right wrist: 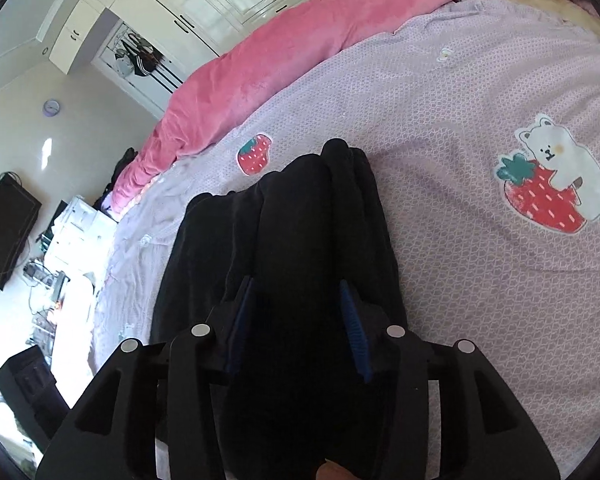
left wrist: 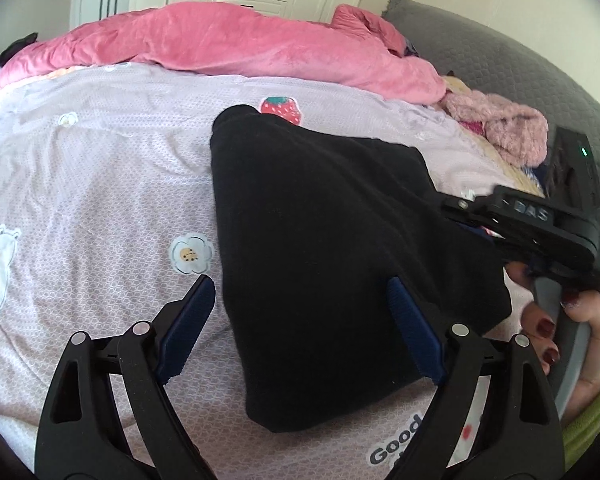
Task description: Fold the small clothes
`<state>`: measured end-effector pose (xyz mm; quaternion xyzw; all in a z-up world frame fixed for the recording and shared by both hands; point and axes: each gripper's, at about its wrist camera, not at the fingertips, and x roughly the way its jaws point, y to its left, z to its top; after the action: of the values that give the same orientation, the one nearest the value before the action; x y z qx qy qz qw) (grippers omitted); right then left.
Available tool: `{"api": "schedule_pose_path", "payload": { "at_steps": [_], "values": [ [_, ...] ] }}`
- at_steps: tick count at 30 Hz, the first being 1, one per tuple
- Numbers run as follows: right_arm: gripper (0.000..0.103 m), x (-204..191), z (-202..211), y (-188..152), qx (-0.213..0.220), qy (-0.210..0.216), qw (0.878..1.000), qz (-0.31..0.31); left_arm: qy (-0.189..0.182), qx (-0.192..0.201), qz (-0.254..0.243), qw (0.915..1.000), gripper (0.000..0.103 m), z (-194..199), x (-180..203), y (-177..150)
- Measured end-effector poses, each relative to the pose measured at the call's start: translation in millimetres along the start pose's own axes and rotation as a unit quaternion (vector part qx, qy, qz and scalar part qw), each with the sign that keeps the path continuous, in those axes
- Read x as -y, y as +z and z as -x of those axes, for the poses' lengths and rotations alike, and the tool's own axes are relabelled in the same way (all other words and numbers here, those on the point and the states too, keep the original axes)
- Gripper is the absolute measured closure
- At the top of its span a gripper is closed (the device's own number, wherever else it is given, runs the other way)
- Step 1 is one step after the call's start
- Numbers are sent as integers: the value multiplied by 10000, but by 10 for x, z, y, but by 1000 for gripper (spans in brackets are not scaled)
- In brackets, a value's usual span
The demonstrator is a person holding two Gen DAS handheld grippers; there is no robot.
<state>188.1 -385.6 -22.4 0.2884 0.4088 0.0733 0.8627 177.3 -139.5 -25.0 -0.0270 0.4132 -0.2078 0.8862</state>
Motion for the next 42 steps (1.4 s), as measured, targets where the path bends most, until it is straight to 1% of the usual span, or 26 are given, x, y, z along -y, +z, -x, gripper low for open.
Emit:
{"api": "schedule_pose_path", "payload": {
  "at_steps": [3, 5, 7, 9, 10, 13, 16, 17, 18, 19, 21, 22, 25, 28, 31, 33, 35, 37, 38, 39, 40, 42],
  "values": [
    [59, -11, -80, -16, 16, -108, 9999, 94, -10, -71, -32, 10000, 22, -38, 27, -20],
    [59, -11, -87, -20, 55, -109, 9999, 86, -25, -88, 3, 10000, 22, -46, 14, -26],
    [59, -35, -40, -18, 188, -130, 9997, 71, -49, -85, 39, 9999, 22, -39, 0, -25],
    [55, -95, 9, -10, 330, -327, 9984, 320, -42, -54, 42, 10000, 22, -12, -11, -29],
    [55, -109, -9, -9, 309, -368, 9980, 401, -41, -38, 42, 10000, 22, 3, -18, -31],
    [55, -87, -107, -19, 152, -384, 9984, 380, -41, -38, 34, 10000, 22, 12, -24, -48],
    [55, -122, -135, -11, 165, -353, 9982, 461, -100, -113, 5, 9999, 22, -28, -2, -65],
    [64, -135, -146, -11, 151, -281, 9983, 496, -116, -154, 9, 9998, 22, -52, 3, -73],
    [75, -148, -161, -16, 120, -188, 9984, 511, -126, -173, 25, 9998, 22, -67, 4, -85],
    [76, -161, -154, -23, 152, -212, 9982, 537, -119, -171, 30, 9998, 22, -73, 6, -94],
    [89, -205, -121, -24, 273, -260, 9970, 682, -126, -165, 25, 9998, 22, -75, 8, -103],
    [93, -219, -103, -20, 342, -286, 9965, 711, -138, -168, 42, 9998, 22, -73, 4, -102],
    [95, -244, -14, -8, 523, -134, 9957, 755, -153, -162, 81, 9997, 22, -64, -12, -99],
    [95, -351, 74, -12, 743, -111, 9919, 1029, -162, -142, 98, 9997, 22, -49, -17, -98],
    [96, -477, 161, -28, 969, -298, 9856, 1356, -202, -122, 126, 9996, 22, -21, -23, -98],
    [96, -527, 197, -35, 1082, -519, 9803, 1567, -223, -108, 122, 9996, 22, -10, -23, -94],
    [96, -530, 190, -29, 1091, -680, 9780, 1643, -228, -119, 95, 9996, 22, -15, -13, -97],
    [97, -510, 147, -27, 1043, -898, 9757, 1703, -242, -146, 96, 9996, 22, -34, -11, -114],
    [97, -500, 110, -30, 1006, -1078, 9732, 1765, -238, -163, 91, 9995, 22, -47, -13, -123],
    [97, -486, 45, -43, 916, -1313, 9697, 1843, -232, -194, 85, 9995, 22, -70, -13, -135],
    [97, -465, -21, -46, 798, -1444, 9685, 1867, -234, -241, 90, 9994, 22, -105, -11, -147],
    [97, -376, -167, -57, 557, -1590, 9694, 1785, -245, -291, 129, 9992, 22, -146, -21, -170]
  ]
}}
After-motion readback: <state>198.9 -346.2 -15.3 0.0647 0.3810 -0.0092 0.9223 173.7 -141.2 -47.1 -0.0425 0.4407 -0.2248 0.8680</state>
